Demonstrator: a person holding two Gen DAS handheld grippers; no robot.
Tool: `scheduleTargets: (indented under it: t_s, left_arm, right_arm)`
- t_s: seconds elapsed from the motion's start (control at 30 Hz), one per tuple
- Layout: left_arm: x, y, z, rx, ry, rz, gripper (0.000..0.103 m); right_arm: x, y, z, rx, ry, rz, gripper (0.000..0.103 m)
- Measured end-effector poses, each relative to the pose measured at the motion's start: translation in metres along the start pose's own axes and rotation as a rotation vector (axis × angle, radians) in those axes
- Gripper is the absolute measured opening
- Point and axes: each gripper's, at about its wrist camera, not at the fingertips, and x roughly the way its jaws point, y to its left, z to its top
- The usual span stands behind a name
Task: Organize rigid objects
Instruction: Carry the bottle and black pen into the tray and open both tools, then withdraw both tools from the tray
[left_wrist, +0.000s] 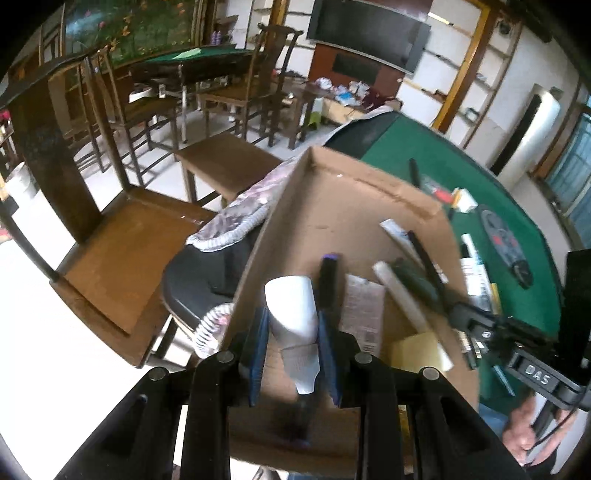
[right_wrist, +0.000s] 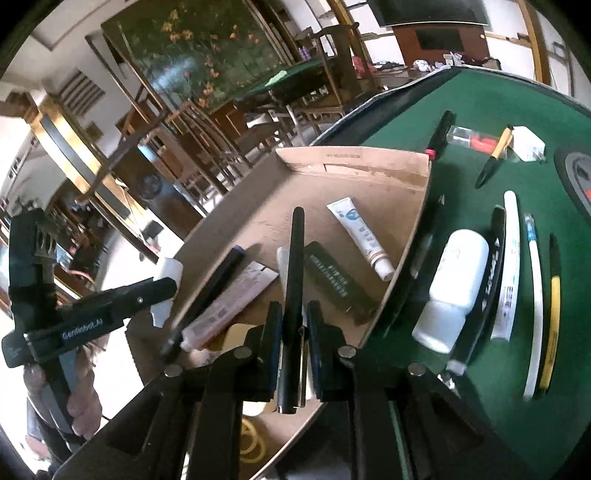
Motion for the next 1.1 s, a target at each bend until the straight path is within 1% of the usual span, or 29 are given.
scheduleTargets:
  t_s: [0.07, 0.17, 0.3, 0.33, 0.5, 0.53, 0.57, 0.6, 0.67, 0.7, 0.73, 0.77, 0.8, 0.87, 0.9, 0.97, 1.0, 1.07, 1.1]
  left_arm:
    - [0.008, 0.000, 0.001, 0.020, 0.019, 0.020, 0.028]
    - [0.018, -0.003, 0.000, 0.034, 0.053, 0.024, 0.028]
    - [0.021, -0.008, -0.003, 0.062, 0.049, 0.066, 0.028]
    - [0.021, -0.009, -0.004, 0.064, 0.045, 0.074, 0.028]
    - [0.020, -0.010, -0.007, 0.078, 0.039, 0.077, 0.030]
    - [0.020, -0.011, -0.007, 0.082, 0.039, 0.080, 0.032]
    - [0.018, -0.011, -0.008, 0.082, 0.037, 0.075, 0.039]
    - [0.017, -0.010, -0.007, 0.080, 0.034, 0.068, 0.041]
    - [0.014, -0.011, -0.009, 0.073, 0.035, 0.043, 0.053]
    - [0.013, -0.012, -0.009, 0.071, 0.035, 0.038, 0.056]
    - [0.012, -0.015, -0.010, 0.071, 0.040, 0.045, 0.061]
    - [0.010, -0.017, -0.012, 0.073, 0.039, 0.055, 0.065]
    - [0.006, -0.020, -0.014, 0.080, 0.026, 0.075, 0.066]
    - [-0.006, -0.025, -0.016, 0.080, -0.006, 0.117, 0.067]
    - [-0.016, -0.029, -0.019, 0.072, -0.033, 0.124, 0.068]
    - [-0.034, -0.040, -0.025, 0.056, -0.078, 0.102, 0.074]
    - [-0.045, -0.049, -0.030, 0.051, -0.101, 0.077, 0.075]
    - [-0.058, -0.069, -0.038, 0.050, -0.125, 0.032, 0.082]
    - [-0.064, -0.085, -0.045, 0.059, -0.127, -0.014, 0.083]
  right_arm:
    - [0.004, 0.001, 0.001, -0.032, 0.009, -0.028, 0.014]
    - [0.009, 0.003, 0.000, -0.065, 0.040, -0.021, 0.014]
    - [0.015, 0.003, 0.002, -0.092, 0.054, -0.038, 0.014]
    - [0.018, 0.004, 0.003, -0.099, 0.053, -0.054, 0.014]
    - [0.023, 0.005, 0.004, -0.118, 0.070, -0.050, 0.014]
    - [0.021, 0.005, 0.003, -0.119, 0.072, -0.053, 0.014]
    - [0.021, 0.005, 0.002, -0.120, 0.072, -0.053, 0.014]
    - [0.021, 0.005, 0.002, -0.118, 0.073, -0.049, 0.018]
    - [0.018, 0.004, 0.003, -0.108, 0.067, -0.030, 0.030]
    - [0.016, 0.003, 0.003, -0.101, 0.065, -0.024, 0.040]
    - [0.013, 0.003, 0.002, -0.096, 0.054, -0.008, 0.042]
    - [0.008, 0.003, 0.001, -0.090, 0.045, -0.005, 0.042]
    - [0.001, 0.004, -0.002, -0.088, 0.034, -0.003, 0.042]
    - [-0.014, 0.003, -0.009, -0.073, 0.008, 0.024, 0.043]
    - [-0.023, 0.001, -0.014, -0.062, -0.009, 0.039, 0.044]
    - [-0.050, -0.008, -0.027, -0.043, -0.056, 0.072, 0.047]
    - [-0.061, -0.013, -0.032, -0.037, -0.071, 0.073, 0.047]
    - [-0.087, -0.032, -0.048, -0.020, -0.099, 0.068, 0.048]
    - [-0.096, -0.042, -0.053, -0.004, -0.106, 0.053, 0.048]
